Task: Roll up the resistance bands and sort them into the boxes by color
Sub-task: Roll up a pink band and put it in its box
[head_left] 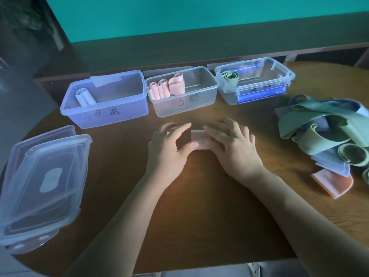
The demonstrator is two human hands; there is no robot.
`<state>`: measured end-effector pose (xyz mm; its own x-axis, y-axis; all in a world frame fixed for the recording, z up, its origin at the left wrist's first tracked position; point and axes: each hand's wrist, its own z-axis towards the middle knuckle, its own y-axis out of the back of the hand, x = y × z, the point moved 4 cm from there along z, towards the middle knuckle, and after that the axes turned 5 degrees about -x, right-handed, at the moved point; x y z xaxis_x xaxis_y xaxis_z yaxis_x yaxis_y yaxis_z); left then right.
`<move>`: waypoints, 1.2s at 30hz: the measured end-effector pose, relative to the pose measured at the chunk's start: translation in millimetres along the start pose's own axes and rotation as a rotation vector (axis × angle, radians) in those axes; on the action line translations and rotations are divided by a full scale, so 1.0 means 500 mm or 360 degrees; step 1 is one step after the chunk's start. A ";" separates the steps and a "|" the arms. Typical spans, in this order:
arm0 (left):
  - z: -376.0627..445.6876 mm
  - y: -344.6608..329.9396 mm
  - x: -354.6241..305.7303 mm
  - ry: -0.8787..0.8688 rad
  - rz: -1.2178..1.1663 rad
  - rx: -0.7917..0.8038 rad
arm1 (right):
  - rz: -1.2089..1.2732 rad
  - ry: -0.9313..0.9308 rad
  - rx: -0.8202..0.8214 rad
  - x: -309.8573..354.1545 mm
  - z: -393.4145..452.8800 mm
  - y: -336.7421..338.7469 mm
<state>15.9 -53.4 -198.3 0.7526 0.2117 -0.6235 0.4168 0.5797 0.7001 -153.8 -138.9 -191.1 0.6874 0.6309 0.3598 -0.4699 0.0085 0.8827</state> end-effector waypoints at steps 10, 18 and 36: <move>0.040 -0.027 -0.010 0.0034 0.0238 -0.0053 | 0.0046 -0.0245 0.0059 0.008 0.051 -0.017; 0.061 -0.050 -0.018 0.0018 0.0395 -0.0167 | 0.0045 -0.0289 0.0048 0.003 0.089 -0.026; 0.068 -0.054 -0.020 -0.0006 0.0443 -0.0171 | 0.1084 -0.0040 -0.0031 -0.022 0.083 -0.011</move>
<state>14.5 -98.1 -199.3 0.8325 0.3715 -0.4111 0.1377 0.5799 0.8029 -135.8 -177.8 -187.2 0.2470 0.4823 0.8405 -0.8121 -0.3702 0.4511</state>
